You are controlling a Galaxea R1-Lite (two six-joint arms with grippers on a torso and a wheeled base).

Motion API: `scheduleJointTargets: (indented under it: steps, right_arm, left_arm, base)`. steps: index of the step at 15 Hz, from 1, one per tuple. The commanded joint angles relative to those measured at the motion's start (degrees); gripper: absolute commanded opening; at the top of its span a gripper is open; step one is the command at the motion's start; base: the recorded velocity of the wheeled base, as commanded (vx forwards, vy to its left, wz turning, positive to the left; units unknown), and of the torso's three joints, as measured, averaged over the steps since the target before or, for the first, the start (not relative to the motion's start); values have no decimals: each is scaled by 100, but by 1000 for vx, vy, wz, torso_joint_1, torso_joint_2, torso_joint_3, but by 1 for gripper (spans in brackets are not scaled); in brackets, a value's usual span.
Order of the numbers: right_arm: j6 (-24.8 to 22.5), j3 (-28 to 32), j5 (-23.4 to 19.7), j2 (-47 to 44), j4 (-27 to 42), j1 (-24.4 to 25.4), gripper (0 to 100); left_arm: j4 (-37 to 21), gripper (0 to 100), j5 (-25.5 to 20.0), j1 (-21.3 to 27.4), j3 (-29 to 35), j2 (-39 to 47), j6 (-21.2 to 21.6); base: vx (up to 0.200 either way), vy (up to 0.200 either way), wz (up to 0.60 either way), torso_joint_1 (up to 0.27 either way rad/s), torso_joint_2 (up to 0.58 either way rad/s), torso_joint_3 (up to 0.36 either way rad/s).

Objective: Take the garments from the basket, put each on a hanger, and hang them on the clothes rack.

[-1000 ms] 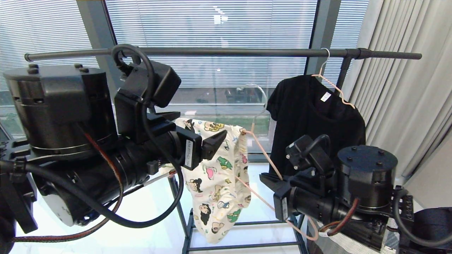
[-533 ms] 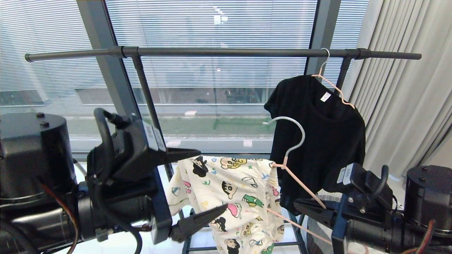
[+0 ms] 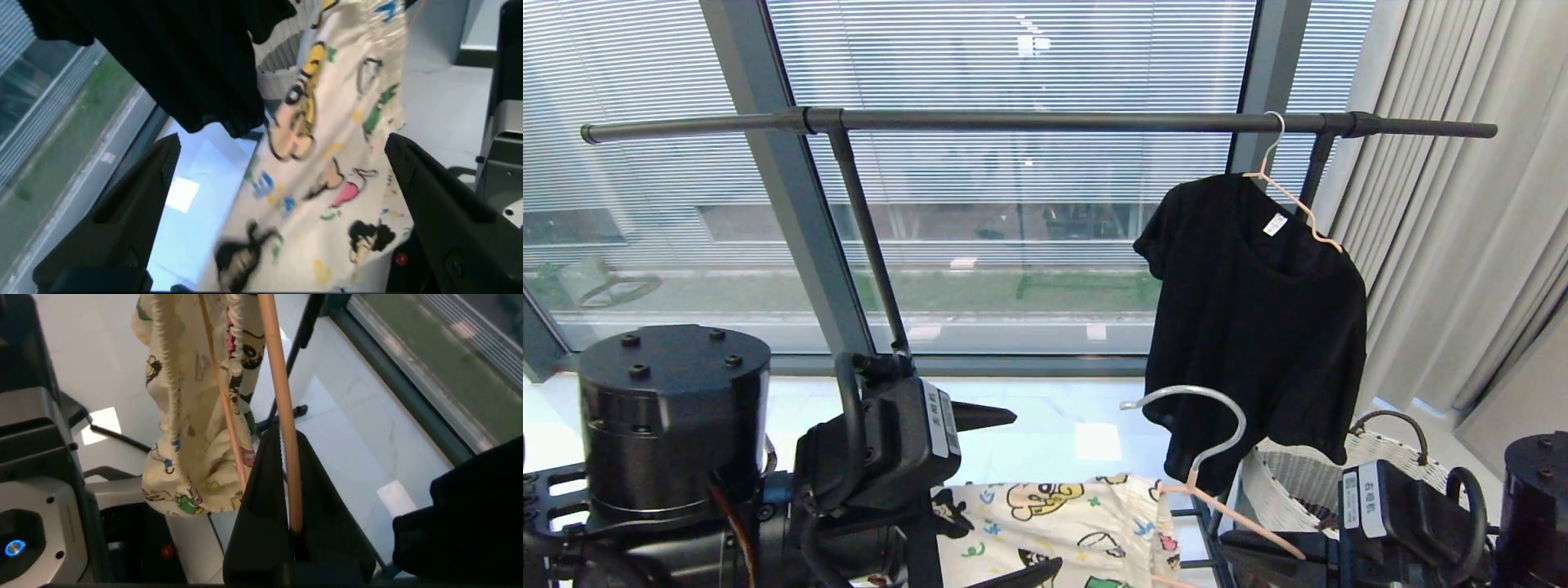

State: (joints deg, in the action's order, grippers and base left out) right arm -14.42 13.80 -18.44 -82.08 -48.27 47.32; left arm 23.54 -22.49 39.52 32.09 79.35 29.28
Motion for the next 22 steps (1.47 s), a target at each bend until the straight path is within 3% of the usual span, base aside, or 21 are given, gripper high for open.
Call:
scheduleJointTargets:
  steps: [1, 7, 8, 16, 17, 20, 22]
  right_arm:
    - [-78, -79, -1, -1, 2, 172, 0]
    - [-131, -70, -1, 8, 2, 348, 0]
    - [-131, -70, 8, 8, 2, 374, 0]
    - [-201, -88, 113, 17, 2, 444, 0]
    - [-201, -88, 210, 25, 2, 444, 100]
    - [-201, -106, 368, 78, -7, 427, 100]
    - [-193, -106, 904, 219, -7, 137, 100]
  left_arm:
    - [1, 100, -1, 29, -36, 283, 43]
    - [1, 100, -1, 214, -220, 432, 113]
    - [1, 0, -1, 231, -220, 432, 113]
    - [1, 0, -1, 302, -211, 511, 113]
    - [10, 0, -1, 302, -211, 538, 104]
    - [10, 0, 8, 293, -220, 529, 95]
    - [10, 0, 8, 205, -326, 494, 86]
  base:
    - [0, 0, 0, 0, 0, 0]
    - [0, 0, 0, 0, 0, 0]
    - [0, 0, 0, 0, 0, 0]
    - [0, 0, 0, 0, 0, 0]
    - [0, 0, 0, 0, 0, 0]
    - [0, 0, 0, 0, 0, 0]
    - [0, 0, 0, 0, 0, 0]
